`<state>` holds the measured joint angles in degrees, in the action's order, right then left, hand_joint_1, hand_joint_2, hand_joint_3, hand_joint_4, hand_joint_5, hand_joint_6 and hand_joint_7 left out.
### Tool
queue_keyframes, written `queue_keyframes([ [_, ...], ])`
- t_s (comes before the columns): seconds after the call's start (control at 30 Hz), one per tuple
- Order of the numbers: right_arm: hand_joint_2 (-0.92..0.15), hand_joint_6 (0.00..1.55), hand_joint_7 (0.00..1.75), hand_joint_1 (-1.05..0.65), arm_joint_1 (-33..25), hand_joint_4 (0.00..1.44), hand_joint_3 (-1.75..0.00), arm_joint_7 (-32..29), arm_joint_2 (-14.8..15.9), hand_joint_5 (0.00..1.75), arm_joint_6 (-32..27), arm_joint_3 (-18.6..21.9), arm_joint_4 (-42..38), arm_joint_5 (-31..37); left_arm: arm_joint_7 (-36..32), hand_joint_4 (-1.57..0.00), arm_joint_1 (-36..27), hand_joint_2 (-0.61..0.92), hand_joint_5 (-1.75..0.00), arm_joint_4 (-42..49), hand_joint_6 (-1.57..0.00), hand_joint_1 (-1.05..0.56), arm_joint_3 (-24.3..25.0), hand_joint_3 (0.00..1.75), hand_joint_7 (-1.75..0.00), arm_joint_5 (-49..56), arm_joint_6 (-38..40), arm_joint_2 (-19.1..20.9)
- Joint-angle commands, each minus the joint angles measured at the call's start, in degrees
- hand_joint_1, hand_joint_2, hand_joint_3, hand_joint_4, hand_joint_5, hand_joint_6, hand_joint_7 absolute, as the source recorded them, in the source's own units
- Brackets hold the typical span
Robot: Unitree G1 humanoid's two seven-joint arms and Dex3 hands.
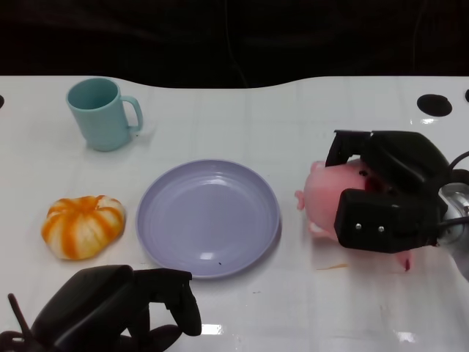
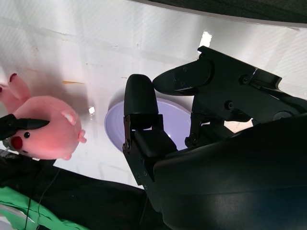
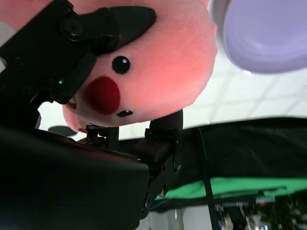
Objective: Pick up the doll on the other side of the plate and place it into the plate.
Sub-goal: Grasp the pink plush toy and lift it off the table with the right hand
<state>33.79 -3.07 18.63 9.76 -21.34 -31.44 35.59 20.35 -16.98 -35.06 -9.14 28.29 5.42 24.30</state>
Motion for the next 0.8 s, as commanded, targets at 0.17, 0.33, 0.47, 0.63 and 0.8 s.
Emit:
queue_keyframes([
  [0.17, -0.34, 0.74, 1.75, -0.13, -0.47, 0.94, -1.39, -4.81, -0.63, 1.75, 6.85, 3.8, 2.4, -3.7, 0.01, -0.72, 0.28, 0.71, -1.44, 0.53, -0.77, -0.2, -0.06, 0.68, -1.08, 0.51, -1.12, 0.45],
  [0.33, -0.33, 0.76, 1.75, -0.16, 1.62, 0.96, -1.42, -5.67, -2.88, 1.75, 8.39, 4.13, 3.2, -4.29, -0.15, -0.72, 0.5, 0.72, -1.44, 0.86, -0.77, -0.2, -0.47, 0.68, -1.08, 0.79, -1.22, 0.21],
  [0.47, -0.29, 0.76, 1.75, -0.17, 3.66, 0.93, -1.5, -4.68, -5.78, 1.75, 7.41, 3.68, 4.82, -4.43, -0.33, -0.72, 0.66, 0.72, -1.44, 1.06, -0.77, -0.2, -0.96, 0.68, -1.07, 1.38, -1.11, -0.2],
  [0.63, -0.24, 0.76, 1.75, -0.18, 5.91, 0.96, -1.58, -3.91, -9.24, 1.75, 7.96, 2.46, 4.61, -4.45, -0.47, -0.73, 0.73, 0.72, -1.43, 0.95, -0.78, -0.21, -1.66, 0.68, -1.07, 2.3, -0.85, -0.85],
  [0.8, -0.21, 0.78, 1.75, -0.18, 7.13, 1.0, -1.6, -3.5, -11.84, 1.75, 7.4, 1.24, 5.21, -3.14, -0.42, -0.73, 0.84, 0.71, -1.42, 0.83, -0.78, -0.2, -2.03, 0.68, -1.07, 2.81, -0.84, -1.15],
])
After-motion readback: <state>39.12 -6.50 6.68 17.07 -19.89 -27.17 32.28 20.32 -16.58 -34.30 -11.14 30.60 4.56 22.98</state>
